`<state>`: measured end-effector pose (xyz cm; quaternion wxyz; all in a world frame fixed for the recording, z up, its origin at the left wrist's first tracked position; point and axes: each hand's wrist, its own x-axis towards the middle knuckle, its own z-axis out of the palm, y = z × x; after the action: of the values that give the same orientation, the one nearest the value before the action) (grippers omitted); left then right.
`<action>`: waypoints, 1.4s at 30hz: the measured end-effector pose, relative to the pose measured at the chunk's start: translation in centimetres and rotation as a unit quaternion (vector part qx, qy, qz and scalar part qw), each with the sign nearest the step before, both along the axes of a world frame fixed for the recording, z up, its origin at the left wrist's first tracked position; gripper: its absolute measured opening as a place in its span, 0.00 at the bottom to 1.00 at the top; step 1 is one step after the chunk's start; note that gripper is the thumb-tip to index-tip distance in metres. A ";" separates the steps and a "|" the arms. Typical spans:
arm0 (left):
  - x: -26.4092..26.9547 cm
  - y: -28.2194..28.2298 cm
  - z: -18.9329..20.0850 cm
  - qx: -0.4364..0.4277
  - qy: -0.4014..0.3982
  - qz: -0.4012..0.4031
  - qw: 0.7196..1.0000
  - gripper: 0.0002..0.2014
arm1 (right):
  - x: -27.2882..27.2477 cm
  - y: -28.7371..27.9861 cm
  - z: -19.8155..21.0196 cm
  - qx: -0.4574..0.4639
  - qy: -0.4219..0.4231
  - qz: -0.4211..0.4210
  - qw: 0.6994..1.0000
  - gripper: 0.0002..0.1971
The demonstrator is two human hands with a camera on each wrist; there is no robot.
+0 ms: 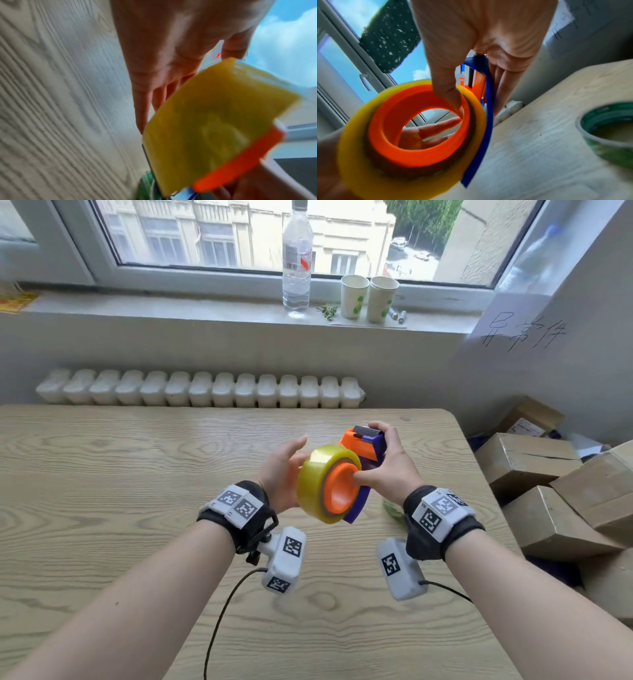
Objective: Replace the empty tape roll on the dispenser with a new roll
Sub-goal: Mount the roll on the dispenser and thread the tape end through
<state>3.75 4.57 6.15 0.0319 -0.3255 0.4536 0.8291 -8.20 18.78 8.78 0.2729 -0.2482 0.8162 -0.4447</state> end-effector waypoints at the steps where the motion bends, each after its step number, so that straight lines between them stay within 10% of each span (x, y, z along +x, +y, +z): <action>1: -0.1 -0.1 0.4 -0.006 0.004 -0.002 1.000 0.27 | 0.0 0.0 0.6 -0.011 0.002 0.005 1.000 0.44; 14: 0.2 0.3 5.5 -0.183 -0.008 -0.115 0.976 0.02 | 0.7 0.3 7.2 -0.102 0.069 0.052 0.991 0.41; 19: -0.3 -0.5 4.6 -0.230 -0.005 -0.135 0.964 0.17 | 1.4 -0.1 8.7 -0.052 0.105 0.082 0.990 0.47; 22: 0.3 0.0 6.2 -0.278 -0.029 -0.123 0.952 0.04 | 1.4 0.1 9.8 -0.024 0.126 0.093 0.987 0.49; 29: 1.0 0.1 7.0 -0.319 -0.033 -0.103 0.942 0.07 | 1.7 0.7 13.3 -0.076 0.132 0.078 0.985 0.08; 42: 1.0 0.2 7.9 -0.379 -0.031 -0.087 0.921 0.04 | 1.8 0.2 13.7 0.036 0.245 0.100 0.964 0.06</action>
<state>4.72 4.80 14.10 -0.0082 -0.2977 0.7593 0.5787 -6.40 18.95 22.45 0.1166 -0.4194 0.8447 -0.3115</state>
